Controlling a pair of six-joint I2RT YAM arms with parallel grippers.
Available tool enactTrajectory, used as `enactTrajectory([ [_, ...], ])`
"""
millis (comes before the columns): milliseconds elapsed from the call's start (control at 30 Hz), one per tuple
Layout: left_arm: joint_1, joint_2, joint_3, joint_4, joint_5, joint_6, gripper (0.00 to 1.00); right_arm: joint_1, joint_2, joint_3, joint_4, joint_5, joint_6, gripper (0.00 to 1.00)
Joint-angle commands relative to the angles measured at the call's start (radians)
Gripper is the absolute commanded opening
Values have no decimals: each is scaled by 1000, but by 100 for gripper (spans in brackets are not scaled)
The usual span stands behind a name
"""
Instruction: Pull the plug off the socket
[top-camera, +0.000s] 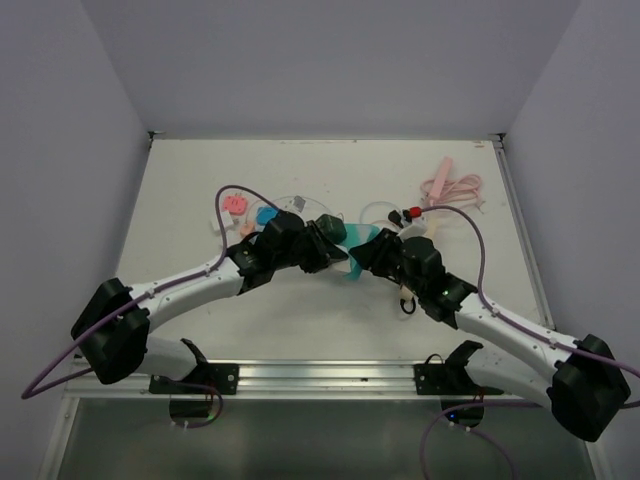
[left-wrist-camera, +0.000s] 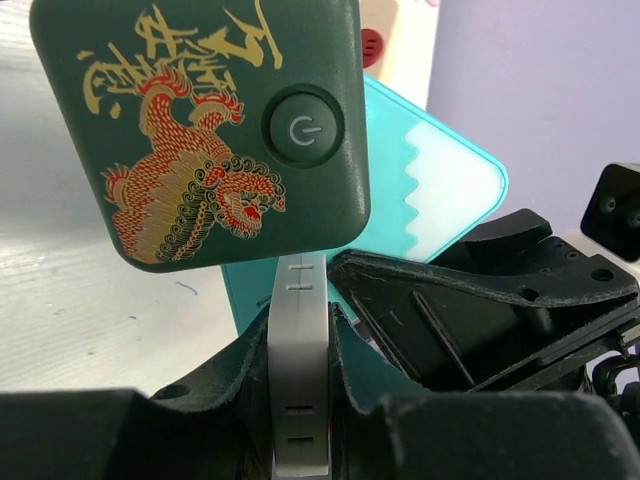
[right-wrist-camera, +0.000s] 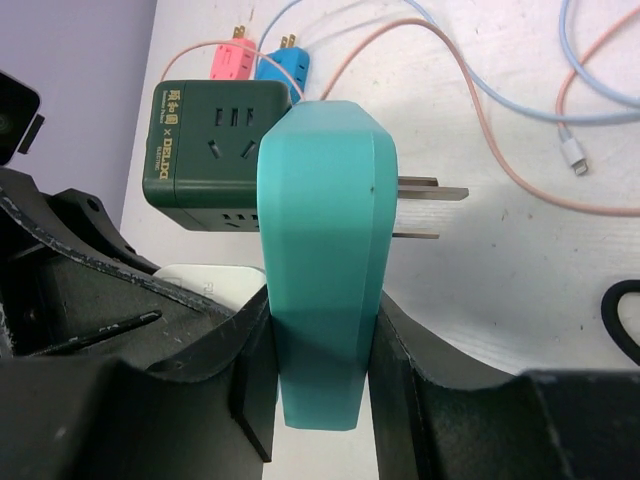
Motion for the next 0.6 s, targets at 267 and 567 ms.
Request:
enactTrajectory([
  [267,24,-114,-18,7,5,-49,0,-10,-119,116,-314,465,-274,0],
  [567,73,-204,-39,-79,-2,-28,0,-46,-159,135,-318,554,-376,0],
])
